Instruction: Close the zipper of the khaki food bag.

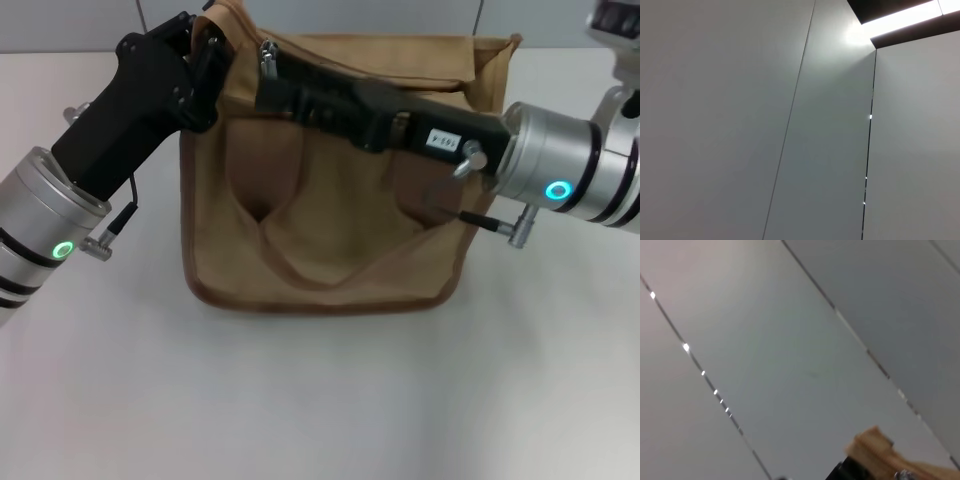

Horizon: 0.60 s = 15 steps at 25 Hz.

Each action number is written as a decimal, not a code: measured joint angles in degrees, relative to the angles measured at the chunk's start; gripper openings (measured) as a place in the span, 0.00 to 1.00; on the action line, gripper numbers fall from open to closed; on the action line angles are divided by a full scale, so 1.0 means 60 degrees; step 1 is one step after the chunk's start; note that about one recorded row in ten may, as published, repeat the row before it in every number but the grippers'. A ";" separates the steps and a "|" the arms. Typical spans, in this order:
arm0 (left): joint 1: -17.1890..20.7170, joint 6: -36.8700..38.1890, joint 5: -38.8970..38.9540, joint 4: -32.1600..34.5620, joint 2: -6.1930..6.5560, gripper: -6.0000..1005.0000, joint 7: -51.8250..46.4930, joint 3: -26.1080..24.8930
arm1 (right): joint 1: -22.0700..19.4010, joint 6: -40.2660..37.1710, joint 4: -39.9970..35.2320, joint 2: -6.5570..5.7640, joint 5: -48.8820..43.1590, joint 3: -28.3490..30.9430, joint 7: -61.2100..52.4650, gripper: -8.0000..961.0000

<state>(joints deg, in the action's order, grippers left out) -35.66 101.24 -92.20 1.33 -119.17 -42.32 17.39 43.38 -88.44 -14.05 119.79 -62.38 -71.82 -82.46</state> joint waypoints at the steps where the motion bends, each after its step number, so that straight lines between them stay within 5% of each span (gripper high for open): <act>1: -0.0006 -0.0001 0.0000 0.0000 0.0000 0.04 0.0000 0.0001 | 0.0014 0.0060 -0.0002 0.0000 0.0024 -0.0064 0.0000 0.67; 15: 0.0015 -0.0007 0.0004 -0.0001 0.0000 0.04 0.0008 0.0001 | 0.0015 -0.0022 -0.0058 0.0016 0.0302 -0.0289 -0.0009 0.67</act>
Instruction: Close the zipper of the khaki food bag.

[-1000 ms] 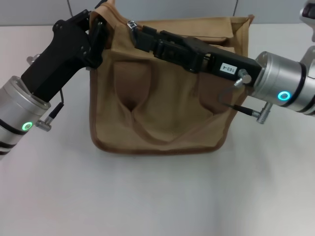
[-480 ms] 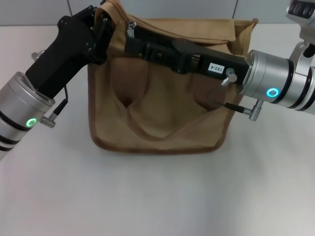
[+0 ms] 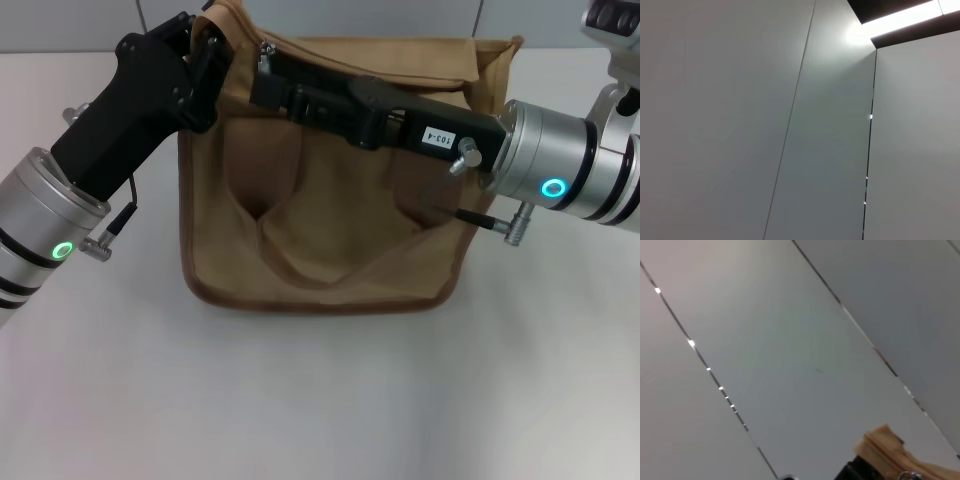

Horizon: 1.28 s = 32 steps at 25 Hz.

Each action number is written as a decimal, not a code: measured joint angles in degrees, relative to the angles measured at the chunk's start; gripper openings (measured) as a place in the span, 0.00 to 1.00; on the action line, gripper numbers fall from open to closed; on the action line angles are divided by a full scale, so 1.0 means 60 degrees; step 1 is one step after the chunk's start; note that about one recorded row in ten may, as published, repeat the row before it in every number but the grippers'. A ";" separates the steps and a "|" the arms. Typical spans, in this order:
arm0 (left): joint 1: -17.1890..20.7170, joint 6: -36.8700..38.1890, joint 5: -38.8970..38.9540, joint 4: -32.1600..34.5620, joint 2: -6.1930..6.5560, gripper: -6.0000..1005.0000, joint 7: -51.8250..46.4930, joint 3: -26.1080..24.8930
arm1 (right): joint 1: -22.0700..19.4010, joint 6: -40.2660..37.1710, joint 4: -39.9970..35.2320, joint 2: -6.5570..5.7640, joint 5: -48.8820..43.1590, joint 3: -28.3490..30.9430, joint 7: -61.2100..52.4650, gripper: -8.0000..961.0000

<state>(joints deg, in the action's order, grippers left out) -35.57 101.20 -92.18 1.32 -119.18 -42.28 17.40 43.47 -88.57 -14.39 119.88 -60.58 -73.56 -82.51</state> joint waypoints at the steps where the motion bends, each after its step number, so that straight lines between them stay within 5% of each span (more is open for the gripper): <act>1: 0.0004 -0.0001 0.0000 0.0000 -0.0001 0.04 0.0000 0.0001 | 0.0000 0.0000 0.0000 0.0000 0.0000 0.0000 0.0000 0.67; 32: -0.0005 0.0026 -0.0006 -0.0094 0.0000 0.04 0.0014 -0.0073 | -0.0027 0.0530 -0.0083 0.0000 0.0275 -0.0117 -0.0126 0.66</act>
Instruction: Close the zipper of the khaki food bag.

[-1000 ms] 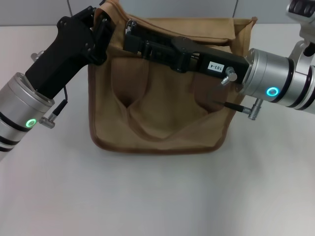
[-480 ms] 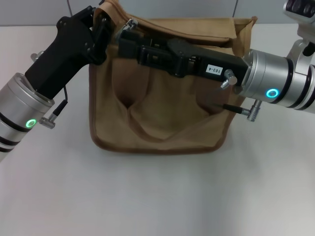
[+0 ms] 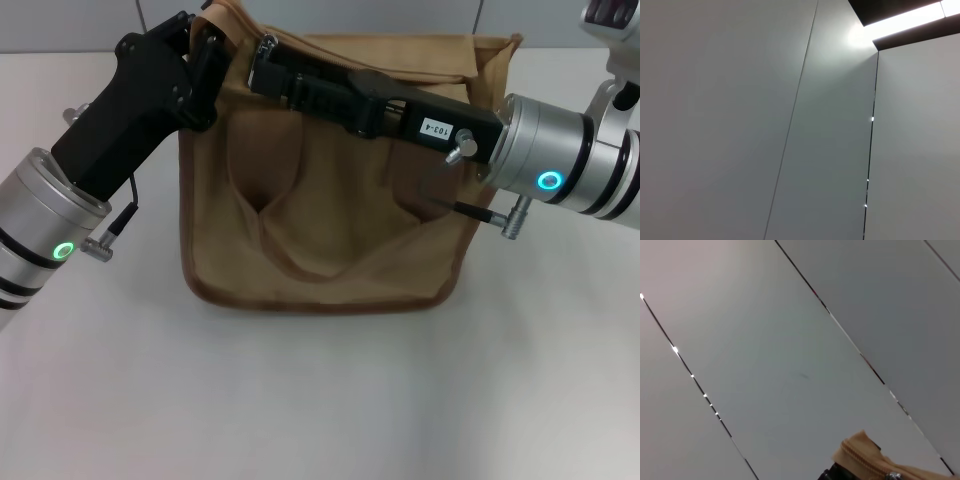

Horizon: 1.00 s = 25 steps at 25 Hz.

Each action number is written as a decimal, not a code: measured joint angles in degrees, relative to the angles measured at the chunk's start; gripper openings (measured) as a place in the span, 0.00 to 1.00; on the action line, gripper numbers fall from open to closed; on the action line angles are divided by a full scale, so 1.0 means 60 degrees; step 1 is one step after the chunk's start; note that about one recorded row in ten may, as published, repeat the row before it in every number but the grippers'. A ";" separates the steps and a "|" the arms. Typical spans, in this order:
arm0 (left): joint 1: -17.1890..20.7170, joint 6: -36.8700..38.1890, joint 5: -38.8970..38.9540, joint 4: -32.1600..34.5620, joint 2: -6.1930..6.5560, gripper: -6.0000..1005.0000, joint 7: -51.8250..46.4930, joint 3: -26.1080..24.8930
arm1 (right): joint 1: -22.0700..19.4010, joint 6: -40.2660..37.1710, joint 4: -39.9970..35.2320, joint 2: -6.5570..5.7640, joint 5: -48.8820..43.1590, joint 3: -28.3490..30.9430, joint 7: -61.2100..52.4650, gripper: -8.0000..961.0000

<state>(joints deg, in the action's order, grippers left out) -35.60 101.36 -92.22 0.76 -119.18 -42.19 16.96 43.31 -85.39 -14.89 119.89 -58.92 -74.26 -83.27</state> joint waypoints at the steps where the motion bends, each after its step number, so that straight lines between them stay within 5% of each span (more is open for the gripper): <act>1: 0.0000 0.0000 0.0000 0.0000 0.0000 0.04 0.0000 0.0000 | 0.0000 0.0000 0.0000 0.0000 0.0000 0.0000 0.0000 0.66; 25: -0.0043 0.0101 -0.0007 -0.0141 0.0000 0.04 0.0001 0.0001 | -0.0017 -0.0191 -0.0150 0.0000 -0.0001 -0.0206 0.0066 0.66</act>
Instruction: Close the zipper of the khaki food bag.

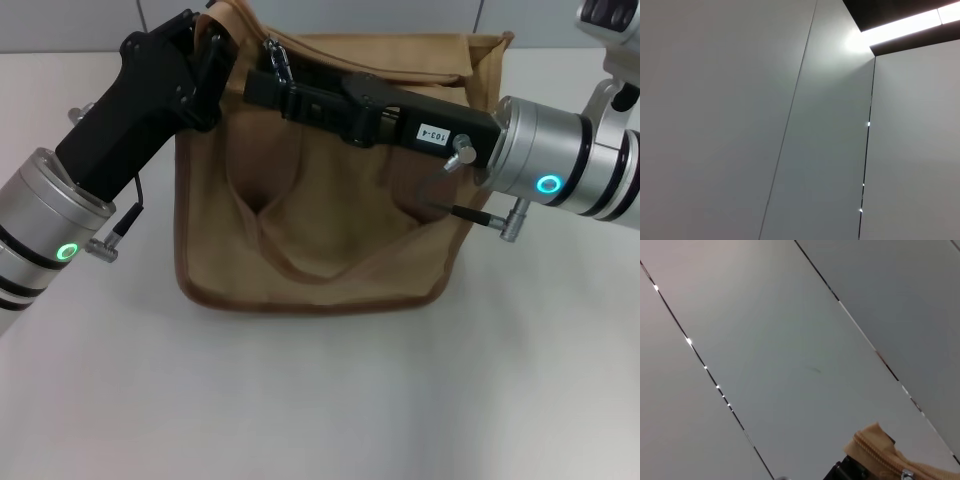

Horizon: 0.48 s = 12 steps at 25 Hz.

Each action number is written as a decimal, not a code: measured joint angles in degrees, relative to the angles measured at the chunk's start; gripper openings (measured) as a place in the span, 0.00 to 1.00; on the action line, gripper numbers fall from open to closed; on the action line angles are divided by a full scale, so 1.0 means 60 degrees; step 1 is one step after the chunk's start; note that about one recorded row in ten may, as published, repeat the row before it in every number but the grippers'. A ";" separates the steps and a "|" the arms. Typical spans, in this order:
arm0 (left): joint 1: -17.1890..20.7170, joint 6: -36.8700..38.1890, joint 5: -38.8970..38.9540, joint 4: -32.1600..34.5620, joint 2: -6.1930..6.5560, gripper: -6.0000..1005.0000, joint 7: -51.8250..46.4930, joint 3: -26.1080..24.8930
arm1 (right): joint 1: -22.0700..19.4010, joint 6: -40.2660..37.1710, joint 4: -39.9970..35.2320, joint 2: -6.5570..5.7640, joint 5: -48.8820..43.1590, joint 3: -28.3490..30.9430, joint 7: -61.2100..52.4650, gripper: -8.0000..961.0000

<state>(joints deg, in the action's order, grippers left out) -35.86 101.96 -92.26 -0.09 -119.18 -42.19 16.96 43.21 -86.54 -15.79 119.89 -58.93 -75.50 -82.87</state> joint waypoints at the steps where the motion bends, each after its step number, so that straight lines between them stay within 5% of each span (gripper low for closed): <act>1: 0.0000 -0.0001 -0.0001 0.0000 0.0000 0.04 0.0000 0.0000 | 0.0000 0.0004 -0.0003 0.0000 -0.0001 0.0003 0.0000 0.66; 12: 0.0021 -0.0021 -0.0008 0.0000 0.0000 0.04 -0.0001 -0.0001 | 0.0000 0.0068 0.0052 -0.0001 0.0217 -0.0035 -0.0024 0.58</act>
<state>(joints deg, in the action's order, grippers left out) -35.73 101.83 -92.31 -0.09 -119.18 -42.19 16.96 43.21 -86.13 -15.48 119.88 -57.63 -75.71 -83.02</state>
